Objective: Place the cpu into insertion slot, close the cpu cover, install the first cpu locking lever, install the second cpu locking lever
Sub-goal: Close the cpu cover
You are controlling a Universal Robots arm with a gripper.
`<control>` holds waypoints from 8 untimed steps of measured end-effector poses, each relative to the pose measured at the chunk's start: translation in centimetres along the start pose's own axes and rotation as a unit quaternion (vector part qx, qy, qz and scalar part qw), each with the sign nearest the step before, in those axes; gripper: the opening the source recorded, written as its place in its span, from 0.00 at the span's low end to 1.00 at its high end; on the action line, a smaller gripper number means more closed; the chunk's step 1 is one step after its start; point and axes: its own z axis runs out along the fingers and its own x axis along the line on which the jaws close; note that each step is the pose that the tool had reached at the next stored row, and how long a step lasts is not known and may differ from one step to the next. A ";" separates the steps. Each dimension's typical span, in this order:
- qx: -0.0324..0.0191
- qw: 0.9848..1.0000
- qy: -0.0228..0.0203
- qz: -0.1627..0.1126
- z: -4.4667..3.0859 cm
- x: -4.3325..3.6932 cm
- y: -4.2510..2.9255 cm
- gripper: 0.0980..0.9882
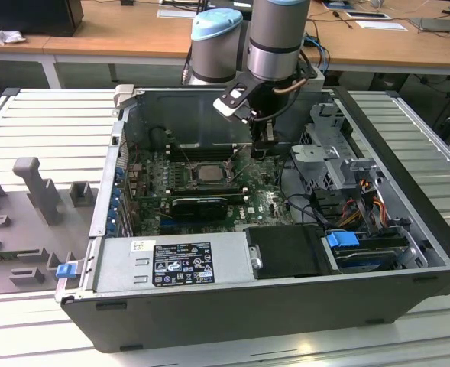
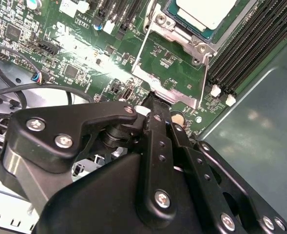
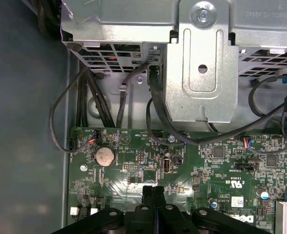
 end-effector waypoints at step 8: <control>0.000 1.000 0.000 0.000 -0.15 0.03 -1.25 0.01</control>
